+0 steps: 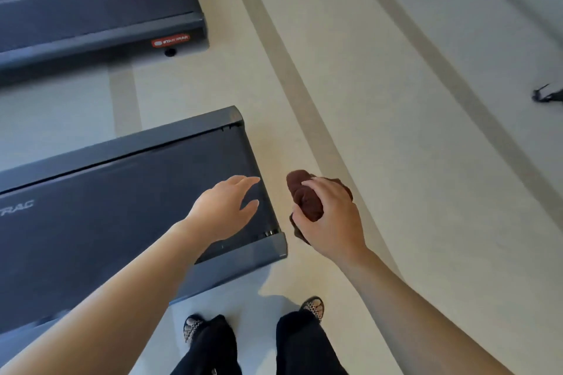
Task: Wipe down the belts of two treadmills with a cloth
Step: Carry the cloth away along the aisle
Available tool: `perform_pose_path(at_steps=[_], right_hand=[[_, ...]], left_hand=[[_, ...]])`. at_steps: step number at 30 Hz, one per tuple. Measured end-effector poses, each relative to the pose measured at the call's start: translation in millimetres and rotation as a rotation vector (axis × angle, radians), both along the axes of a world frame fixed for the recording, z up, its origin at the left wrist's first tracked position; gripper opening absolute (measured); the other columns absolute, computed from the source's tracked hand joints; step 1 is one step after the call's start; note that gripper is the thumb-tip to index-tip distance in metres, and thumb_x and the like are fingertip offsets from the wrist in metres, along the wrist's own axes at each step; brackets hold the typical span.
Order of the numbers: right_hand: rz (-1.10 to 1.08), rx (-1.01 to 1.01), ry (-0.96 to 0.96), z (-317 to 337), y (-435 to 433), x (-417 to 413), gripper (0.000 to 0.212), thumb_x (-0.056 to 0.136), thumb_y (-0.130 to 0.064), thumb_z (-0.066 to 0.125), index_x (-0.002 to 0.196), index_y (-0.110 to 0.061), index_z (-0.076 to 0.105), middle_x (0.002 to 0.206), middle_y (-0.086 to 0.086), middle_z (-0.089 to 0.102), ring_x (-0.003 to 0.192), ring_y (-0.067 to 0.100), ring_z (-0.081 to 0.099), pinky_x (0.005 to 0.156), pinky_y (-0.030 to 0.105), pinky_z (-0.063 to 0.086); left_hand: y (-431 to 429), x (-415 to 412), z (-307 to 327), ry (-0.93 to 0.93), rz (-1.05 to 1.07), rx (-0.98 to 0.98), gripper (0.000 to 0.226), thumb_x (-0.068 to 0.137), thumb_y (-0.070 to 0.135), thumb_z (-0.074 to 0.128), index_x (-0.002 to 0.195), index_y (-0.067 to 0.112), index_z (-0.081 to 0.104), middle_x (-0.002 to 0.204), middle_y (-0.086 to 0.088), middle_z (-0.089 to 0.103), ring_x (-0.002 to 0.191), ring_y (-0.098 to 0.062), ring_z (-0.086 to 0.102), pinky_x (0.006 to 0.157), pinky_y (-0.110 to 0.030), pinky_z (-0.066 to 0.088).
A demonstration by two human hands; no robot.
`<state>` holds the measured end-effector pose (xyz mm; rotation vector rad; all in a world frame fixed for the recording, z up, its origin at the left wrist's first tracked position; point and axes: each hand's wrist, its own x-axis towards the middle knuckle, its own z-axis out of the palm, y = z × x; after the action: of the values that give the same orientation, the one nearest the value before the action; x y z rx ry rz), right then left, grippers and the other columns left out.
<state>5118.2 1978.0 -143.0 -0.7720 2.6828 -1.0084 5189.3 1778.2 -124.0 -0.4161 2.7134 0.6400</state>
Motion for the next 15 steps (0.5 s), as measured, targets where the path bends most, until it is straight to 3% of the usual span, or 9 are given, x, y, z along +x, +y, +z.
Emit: perform_pose_path(at_steps=[4, 6, 15], right_hand=[[-0.102, -0.023, 0.088, 66, 61, -39, 0.041, 0.079, -0.041, 0.062, 0.117, -0.024, 0.06, 0.127, -0.007, 0.058, 0.119, 0.017, 0.049, 0.093, 0.045, 0.046], [-0.154, -0.047, 0.116, 81, 85, -60, 0.043, 0.077, -0.042, 0.06, 0.116, -0.024, 0.061, 0.127, -0.009, 0.057, 0.12, 0.015, 0.049, 0.092, 0.045, 0.046], [-0.243, -0.076, 0.148, 89, 128, -153, 0.044, 0.078, -0.036, 0.065, 0.12, -0.024, 0.06, 0.13, -0.006, 0.056, 0.122, 0.017, 0.047, 0.095, 0.047, 0.044]], left_hand=[[63, -47, 61, 0.115, -0.002, 0.057, 0.048, 0.095, 0.038, 0.042, 0.141, 0.033, 0.031, 0.146, 0.012, 0.036, 0.103, -0.014, 0.053, 0.087, -0.03, 0.041], [88, -69, 75, 0.151, -0.01, 0.08, 0.048, 0.095, 0.037, 0.042, 0.142, 0.034, 0.031, 0.145, 0.012, 0.036, 0.109, -0.014, 0.051, 0.089, -0.029, 0.041], [127, -171, 93, 0.215, -0.083, 0.108, 0.049, 0.095, 0.037, 0.043, 0.142, 0.033, 0.03, 0.146, 0.011, 0.035, 0.114, -0.017, 0.05, 0.096, -0.029, 0.038]])
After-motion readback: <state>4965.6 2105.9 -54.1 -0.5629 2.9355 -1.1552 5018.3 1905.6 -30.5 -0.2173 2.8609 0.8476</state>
